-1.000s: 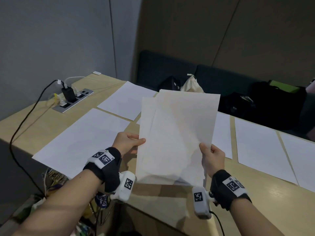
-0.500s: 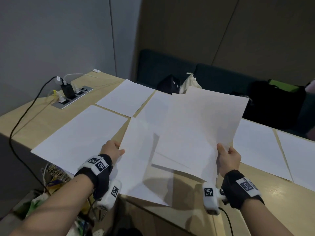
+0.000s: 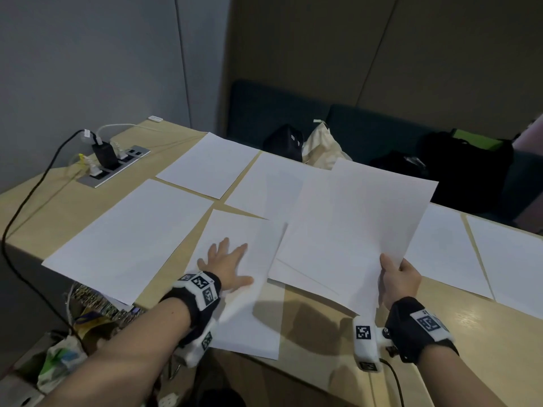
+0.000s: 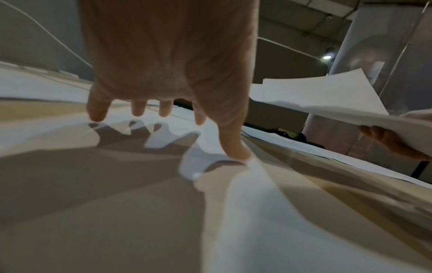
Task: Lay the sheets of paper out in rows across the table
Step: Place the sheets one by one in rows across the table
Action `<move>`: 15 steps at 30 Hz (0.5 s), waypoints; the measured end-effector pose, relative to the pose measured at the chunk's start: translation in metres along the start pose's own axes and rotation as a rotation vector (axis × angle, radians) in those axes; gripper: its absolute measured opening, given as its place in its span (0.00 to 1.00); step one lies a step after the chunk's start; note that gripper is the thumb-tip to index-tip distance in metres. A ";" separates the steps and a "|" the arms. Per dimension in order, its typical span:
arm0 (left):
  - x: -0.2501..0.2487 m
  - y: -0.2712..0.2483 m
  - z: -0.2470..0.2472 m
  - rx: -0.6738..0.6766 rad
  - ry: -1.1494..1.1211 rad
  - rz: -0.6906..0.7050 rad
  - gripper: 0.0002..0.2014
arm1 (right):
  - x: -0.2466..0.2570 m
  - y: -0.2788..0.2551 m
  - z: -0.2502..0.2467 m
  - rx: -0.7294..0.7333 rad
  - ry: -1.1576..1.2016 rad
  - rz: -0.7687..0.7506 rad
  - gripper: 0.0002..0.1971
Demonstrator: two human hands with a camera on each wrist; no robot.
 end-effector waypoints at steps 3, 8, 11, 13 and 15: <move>-0.004 0.004 0.013 0.101 0.094 0.002 0.48 | 0.000 -0.001 -0.005 0.009 -0.037 -0.009 0.16; 0.002 0.004 0.004 0.166 0.165 0.026 0.51 | -0.006 -0.005 -0.012 0.021 -0.080 0.000 0.17; 0.006 0.002 0.005 0.174 0.158 0.019 0.52 | -0.008 -0.008 -0.015 0.026 -0.077 0.018 0.17; 0.006 0.001 0.006 0.166 0.148 0.010 0.52 | -0.007 -0.010 -0.015 0.029 -0.073 0.022 0.17; 0.005 0.001 0.006 0.146 0.138 -0.002 0.51 | -0.008 -0.011 -0.016 0.036 -0.070 0.025 0.17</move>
Point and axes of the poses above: each hand's wrist, its own y-axis towards the middle knuckle, its own z-axis out of the palm, x = y × z, the point moved 6 cm from there along y, towards the middle knuckle, and after that the axes turned 15 degrees about -z, right-handed, at the moved point
